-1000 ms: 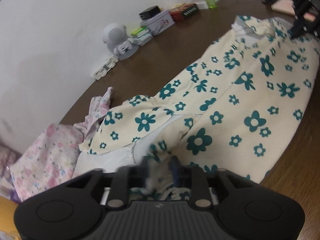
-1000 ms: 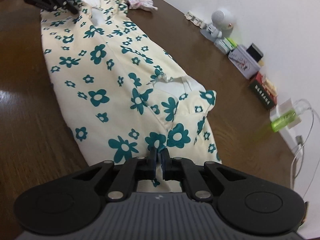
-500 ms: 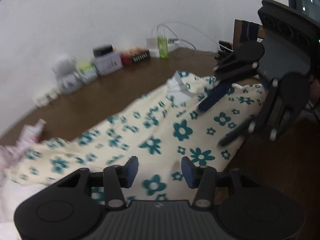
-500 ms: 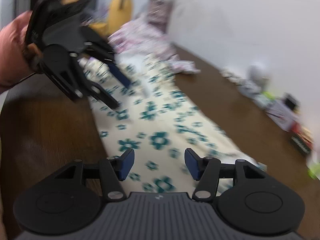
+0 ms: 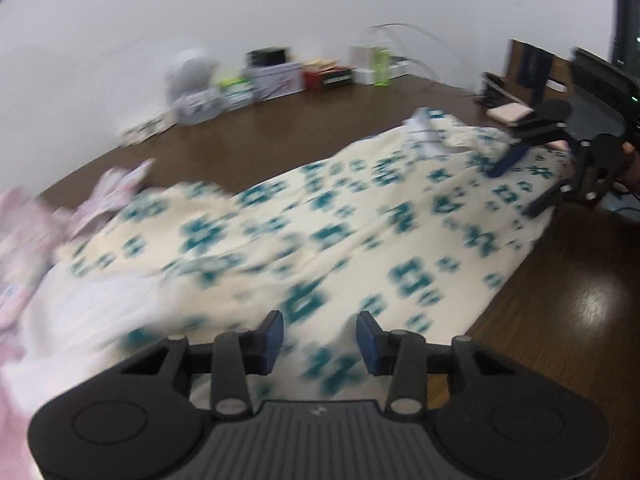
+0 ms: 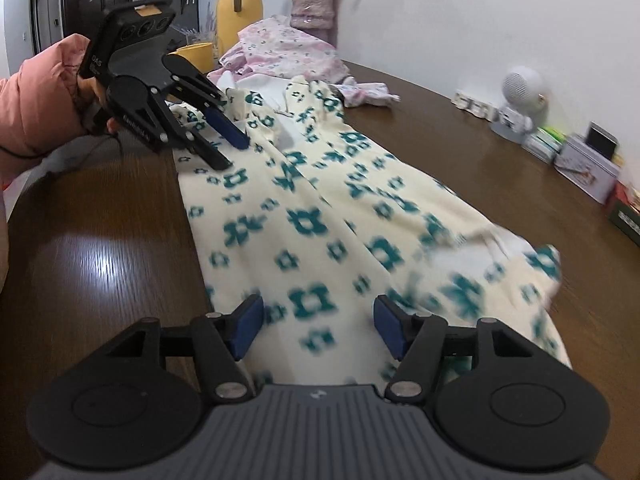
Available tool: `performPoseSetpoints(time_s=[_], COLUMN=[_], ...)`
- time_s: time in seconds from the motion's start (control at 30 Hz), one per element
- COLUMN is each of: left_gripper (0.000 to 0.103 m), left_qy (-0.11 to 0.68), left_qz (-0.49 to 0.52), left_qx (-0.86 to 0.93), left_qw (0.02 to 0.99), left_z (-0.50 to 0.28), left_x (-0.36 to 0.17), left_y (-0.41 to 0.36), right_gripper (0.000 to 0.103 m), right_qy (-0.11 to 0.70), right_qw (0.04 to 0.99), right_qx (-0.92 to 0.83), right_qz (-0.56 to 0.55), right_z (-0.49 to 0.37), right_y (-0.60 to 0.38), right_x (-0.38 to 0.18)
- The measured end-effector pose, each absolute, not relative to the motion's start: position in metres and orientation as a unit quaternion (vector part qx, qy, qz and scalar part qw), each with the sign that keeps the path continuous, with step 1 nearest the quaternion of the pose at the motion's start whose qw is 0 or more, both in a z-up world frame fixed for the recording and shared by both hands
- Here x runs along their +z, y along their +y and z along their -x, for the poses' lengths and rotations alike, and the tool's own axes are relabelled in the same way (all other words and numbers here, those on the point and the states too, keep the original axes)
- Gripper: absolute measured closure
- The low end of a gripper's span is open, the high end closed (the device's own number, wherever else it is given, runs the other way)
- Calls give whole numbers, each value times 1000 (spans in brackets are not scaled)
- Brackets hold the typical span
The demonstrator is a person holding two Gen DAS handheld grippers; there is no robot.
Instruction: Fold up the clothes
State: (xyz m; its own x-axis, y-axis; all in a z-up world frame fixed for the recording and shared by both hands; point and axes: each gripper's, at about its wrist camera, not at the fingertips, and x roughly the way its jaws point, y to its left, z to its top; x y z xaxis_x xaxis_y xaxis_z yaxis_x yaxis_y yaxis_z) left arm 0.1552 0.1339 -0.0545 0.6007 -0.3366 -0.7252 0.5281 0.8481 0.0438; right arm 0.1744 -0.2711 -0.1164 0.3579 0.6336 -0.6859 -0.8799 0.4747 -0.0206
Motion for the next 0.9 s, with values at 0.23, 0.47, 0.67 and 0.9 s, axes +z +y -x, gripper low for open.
performPoseSetpoints(time_s=[0.23,0.47,0.67,0.9], left_gripper=[65,65,65,67], left_qy=[394,409,405,410], left_qz=[-119,-95,-93,-98], left_qx=[-187,-165,-162,-141], left_qw=[892,893,895,896], left_z=[-138,-128,-125,-112], left_x=[-48,-49,-52,-51], left_y=[184,215,216,202], right_gripper=[41,40,38,38], right_qy=[326,340,340,349], right_qw=[812,818,818,809], right_qx=[436,424,427,430], right_qz=[211,189,184,196], right_z=[-168,-164,-164,-172], right_y=[-304,-325,-331,-327], right_x=[-113,-115,-118,-116])
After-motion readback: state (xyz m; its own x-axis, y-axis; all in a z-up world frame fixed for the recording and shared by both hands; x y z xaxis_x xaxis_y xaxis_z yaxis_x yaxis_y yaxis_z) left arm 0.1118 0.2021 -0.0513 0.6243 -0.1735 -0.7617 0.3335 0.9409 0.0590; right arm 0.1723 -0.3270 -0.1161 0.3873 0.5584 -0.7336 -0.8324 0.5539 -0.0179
